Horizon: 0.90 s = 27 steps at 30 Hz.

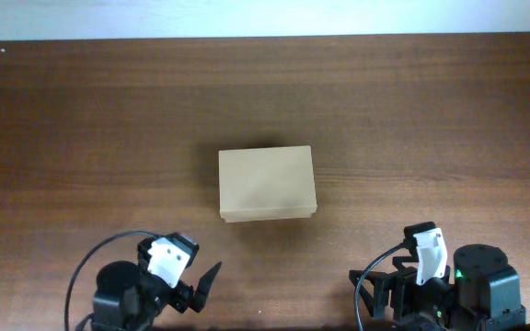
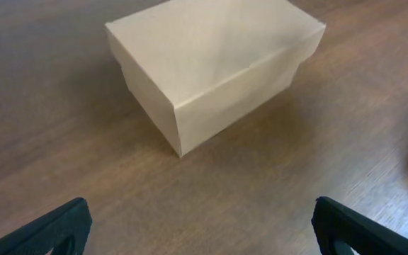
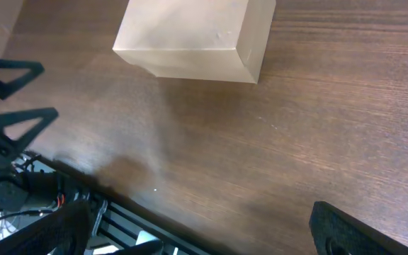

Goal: Pack container

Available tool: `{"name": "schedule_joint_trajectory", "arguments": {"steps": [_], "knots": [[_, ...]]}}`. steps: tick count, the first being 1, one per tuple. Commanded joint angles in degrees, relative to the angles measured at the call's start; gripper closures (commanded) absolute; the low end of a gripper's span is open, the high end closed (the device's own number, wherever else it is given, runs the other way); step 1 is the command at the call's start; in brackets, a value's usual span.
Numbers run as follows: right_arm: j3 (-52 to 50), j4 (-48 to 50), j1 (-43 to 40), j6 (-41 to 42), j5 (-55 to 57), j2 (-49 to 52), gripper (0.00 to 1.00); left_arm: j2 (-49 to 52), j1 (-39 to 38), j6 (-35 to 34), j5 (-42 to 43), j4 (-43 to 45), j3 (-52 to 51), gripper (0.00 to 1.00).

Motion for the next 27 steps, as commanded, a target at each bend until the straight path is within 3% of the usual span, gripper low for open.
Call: {"name": "schedule_joint_trajectory", "arguments": {"steps": [1,7,23,27], "knots": [[-0.17,0.24,0.26,-0.2,0.72,-0.33,0.01,-4.31,0.66,-2.08,-0.22,1.16,-3.61,0.0],[-0.17,0.22,0.26,-0.2,0.72,-0.33,0.01,-11.04,0.92,-3.5,-0.2,2.03,-11.3,0.0],[-0.17,0.24,0.26,-0.2,0.72,-0.33,0.01,-11.02,0.9,-3.48,-0.83,1.88,-11.45,0.0],[-0.22,0.33,5.7,-0.44,2.32,-0.33,0.01,-11.02,0.9,-3.48,-0.83,1.88,-11.45,0.0]]}}
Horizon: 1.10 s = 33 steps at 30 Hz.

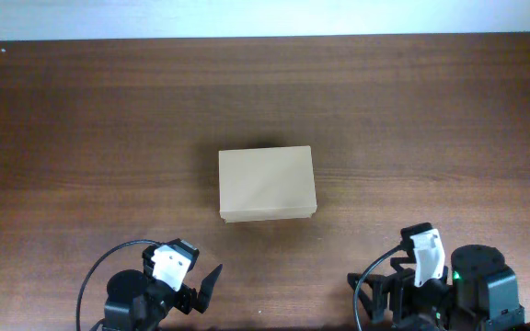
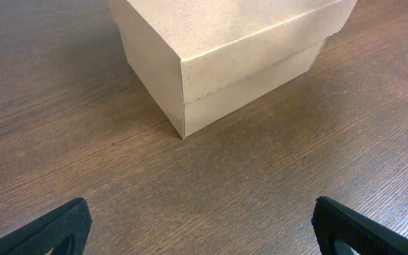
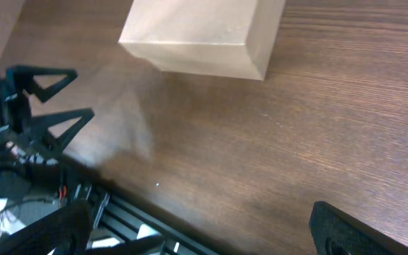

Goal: Pack container

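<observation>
A closed tan cardboard box [image 1: 267,184] with its lid on sits in the middle of the dark wood table [image 1: 412,110]. It also shows in the left wrist view, box [image 2: 232,49], and in the right wrist view, box [image 3: 204,35]. My left gripper [image 2: 200,227] is open near the table's front edge, left of the box and apart from it. My right gripper [image 3: 200,230] is open at the front right, over the table edge, holding nothing. The left gripper [image 3: 44,106] also appears in the right wrist view.
Only the box stands on the table. The front table edge with a black metal frame [image 3: 133,227] and cables lies under the right gripper. A pale wall strip [image 1: 265,17] borders the far edge.
The left arm has drawn back toward the front edge and sits lower, so the box looks nearer its camera. The right arm has shifted slightly. The box has not moved.
</observation>
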Available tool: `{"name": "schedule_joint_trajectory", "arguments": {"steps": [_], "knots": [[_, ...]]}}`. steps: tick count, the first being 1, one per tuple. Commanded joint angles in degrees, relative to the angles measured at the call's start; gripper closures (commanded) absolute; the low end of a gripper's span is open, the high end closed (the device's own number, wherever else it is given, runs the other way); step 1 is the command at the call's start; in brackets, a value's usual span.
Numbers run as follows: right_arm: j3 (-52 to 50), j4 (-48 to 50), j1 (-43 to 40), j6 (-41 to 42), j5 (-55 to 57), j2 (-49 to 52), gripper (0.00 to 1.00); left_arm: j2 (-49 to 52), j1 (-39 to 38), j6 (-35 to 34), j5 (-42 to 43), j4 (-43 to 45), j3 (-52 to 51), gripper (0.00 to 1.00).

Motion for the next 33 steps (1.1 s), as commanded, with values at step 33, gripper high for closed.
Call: {"name": "schedule_joint_trajectory", "arguments": {"steps": [33], "knots": [[-41.0,30.84,9.29,-9.44,15.39,-26.91,0.01,-0.68,0.24,-0.52,-0.39,0.26,-0.85,0.0]]}}
